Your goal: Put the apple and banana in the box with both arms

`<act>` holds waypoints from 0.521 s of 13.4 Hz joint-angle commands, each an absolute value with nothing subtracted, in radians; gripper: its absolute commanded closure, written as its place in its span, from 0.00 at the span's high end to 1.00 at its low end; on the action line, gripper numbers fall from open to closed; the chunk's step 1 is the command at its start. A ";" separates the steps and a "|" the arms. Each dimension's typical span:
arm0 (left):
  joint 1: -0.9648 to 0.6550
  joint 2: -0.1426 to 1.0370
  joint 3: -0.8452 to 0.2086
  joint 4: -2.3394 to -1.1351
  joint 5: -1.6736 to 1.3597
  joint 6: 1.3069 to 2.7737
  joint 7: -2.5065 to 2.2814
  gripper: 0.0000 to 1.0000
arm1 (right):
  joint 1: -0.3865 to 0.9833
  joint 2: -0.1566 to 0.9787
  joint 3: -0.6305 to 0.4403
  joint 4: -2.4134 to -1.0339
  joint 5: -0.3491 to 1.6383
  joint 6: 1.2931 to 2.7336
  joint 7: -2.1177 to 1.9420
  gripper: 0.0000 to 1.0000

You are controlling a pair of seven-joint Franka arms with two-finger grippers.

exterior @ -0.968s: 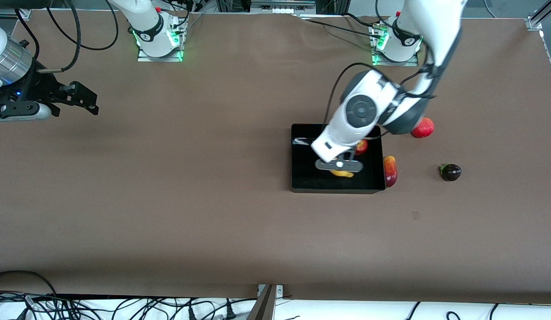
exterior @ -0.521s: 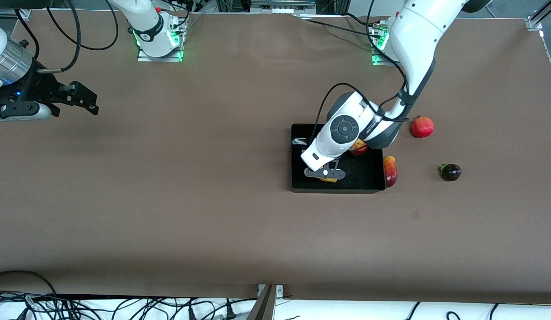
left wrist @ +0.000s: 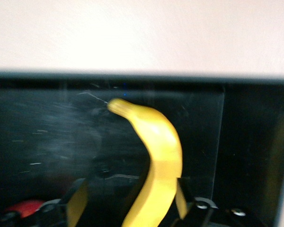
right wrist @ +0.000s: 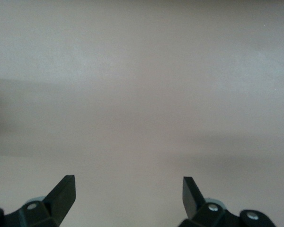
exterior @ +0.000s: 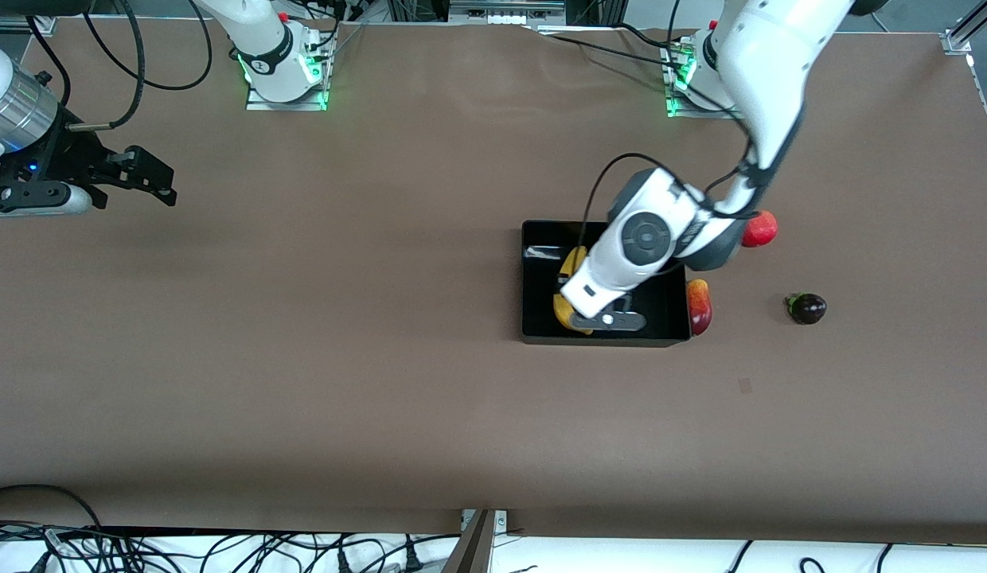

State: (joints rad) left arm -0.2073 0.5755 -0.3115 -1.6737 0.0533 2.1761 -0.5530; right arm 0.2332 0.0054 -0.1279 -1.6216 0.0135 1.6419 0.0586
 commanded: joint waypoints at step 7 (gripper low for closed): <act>-0.110 0.191 -0.047 -1.537 -0.030 1.660 -0.167 1.00 | 0.219 0.006 -0.118 -1.612 0.012 1.641 0.051 1.00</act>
State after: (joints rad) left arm -0.1033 0.2860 -0.1183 -1.4915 0.0209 1.6956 -0.2148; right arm 0.2329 0.0057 -0.1279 -1.6213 0.0135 1.6421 0.0586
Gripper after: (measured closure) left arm 0.000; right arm 0.000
